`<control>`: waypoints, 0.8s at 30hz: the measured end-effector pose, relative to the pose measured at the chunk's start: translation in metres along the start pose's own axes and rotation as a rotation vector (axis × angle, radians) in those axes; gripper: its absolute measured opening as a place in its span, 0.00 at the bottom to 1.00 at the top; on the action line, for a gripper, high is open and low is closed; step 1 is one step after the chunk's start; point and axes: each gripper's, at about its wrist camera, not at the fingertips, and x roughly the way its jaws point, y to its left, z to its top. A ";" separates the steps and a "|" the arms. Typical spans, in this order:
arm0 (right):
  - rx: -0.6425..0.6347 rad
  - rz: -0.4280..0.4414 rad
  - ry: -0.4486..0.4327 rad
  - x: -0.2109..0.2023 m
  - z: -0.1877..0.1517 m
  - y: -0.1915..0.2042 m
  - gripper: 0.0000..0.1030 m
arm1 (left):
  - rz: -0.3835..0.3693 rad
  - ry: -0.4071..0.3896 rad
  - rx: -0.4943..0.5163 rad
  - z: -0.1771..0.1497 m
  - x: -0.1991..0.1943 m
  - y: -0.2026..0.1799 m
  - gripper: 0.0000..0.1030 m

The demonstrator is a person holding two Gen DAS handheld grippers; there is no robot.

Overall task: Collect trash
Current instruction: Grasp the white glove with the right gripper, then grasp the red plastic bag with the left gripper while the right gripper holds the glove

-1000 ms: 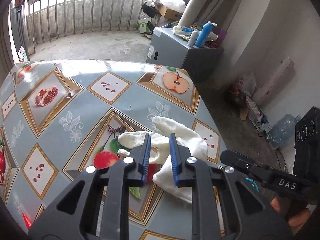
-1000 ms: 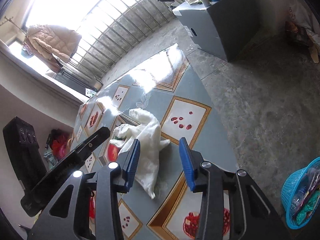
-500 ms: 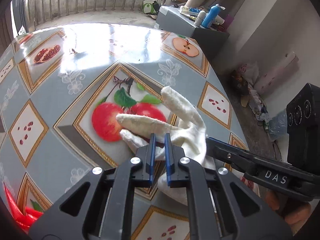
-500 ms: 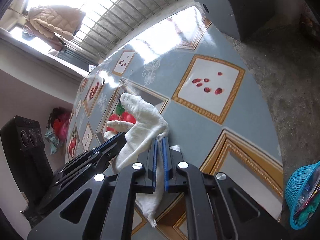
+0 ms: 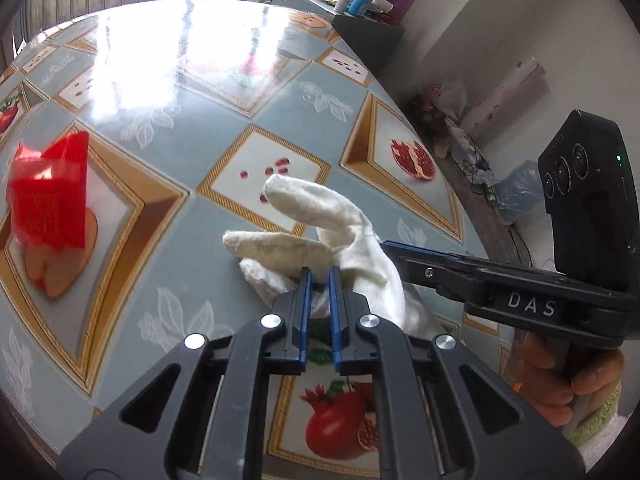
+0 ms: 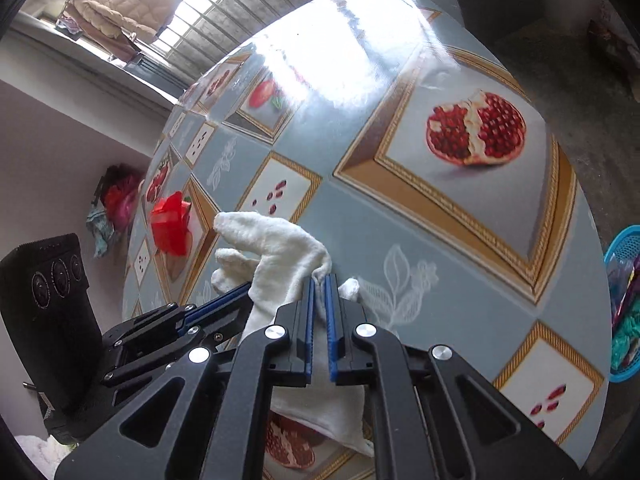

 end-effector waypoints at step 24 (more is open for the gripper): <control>0.073 -0.098 -0.109 -0.041 -0.042 -0.015 0.07 | 0.260 -0.343 -0.068 0.043 -0.101 0.110 0.48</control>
